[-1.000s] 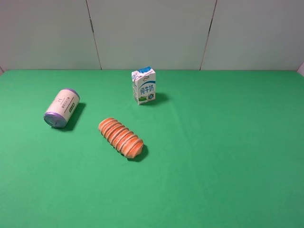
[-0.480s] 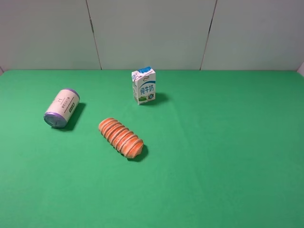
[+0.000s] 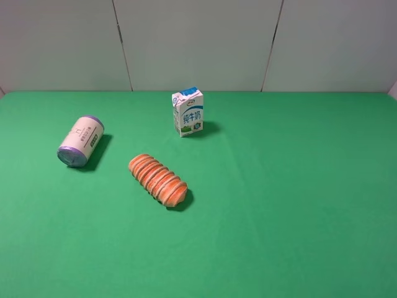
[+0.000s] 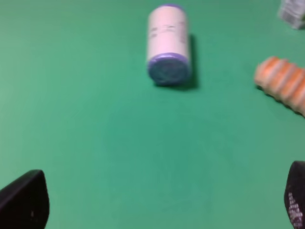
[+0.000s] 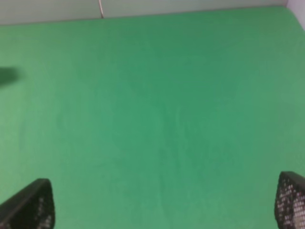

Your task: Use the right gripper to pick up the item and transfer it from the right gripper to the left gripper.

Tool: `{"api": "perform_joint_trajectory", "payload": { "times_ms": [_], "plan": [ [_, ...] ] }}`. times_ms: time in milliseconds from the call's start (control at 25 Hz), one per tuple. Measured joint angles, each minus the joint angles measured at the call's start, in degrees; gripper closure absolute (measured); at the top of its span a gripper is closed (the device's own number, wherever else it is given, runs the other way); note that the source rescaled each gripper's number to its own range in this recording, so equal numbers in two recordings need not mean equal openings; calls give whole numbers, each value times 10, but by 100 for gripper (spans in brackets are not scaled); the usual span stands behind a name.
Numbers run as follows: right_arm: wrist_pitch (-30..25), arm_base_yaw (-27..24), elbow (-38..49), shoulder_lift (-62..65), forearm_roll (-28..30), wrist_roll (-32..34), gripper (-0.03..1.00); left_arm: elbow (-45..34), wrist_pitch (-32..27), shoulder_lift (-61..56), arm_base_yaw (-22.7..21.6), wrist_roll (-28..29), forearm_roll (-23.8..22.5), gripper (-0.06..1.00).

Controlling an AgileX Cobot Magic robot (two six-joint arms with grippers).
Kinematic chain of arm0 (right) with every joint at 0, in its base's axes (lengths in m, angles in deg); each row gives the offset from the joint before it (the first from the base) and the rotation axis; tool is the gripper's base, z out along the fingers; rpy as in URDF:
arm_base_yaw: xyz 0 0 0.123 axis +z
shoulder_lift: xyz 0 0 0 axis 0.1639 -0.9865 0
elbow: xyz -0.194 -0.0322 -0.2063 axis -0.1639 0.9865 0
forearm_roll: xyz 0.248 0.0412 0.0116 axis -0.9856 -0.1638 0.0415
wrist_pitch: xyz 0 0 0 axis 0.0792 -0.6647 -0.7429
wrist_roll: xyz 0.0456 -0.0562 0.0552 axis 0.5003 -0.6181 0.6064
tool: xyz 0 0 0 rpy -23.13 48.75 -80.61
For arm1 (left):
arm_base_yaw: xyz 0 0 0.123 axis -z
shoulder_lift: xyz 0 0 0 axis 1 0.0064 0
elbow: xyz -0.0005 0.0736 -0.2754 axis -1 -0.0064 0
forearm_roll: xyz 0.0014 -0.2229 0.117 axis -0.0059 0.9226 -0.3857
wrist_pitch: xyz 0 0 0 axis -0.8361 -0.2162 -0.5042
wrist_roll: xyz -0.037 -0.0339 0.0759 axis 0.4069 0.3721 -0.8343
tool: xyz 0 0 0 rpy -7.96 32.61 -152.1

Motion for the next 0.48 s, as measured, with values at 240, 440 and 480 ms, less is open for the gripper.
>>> {"api": "perform_joint_trajectory", "payload": {
  "times_ms": [240, 440, 480],
  "plan": [
    [0, 0, 0, 0, 0, 0, -3, 0, 0, 0, -47, 0, 0, 0],
    [0, 0, 0, 0, 0, 0, -3, 0, 0, 0, -48, 0, 0, 0],
    [0, 0, 0, 0, 0, 0, -3, 0, 0, 0, -48, 0, 0, 0]
  ]
}}
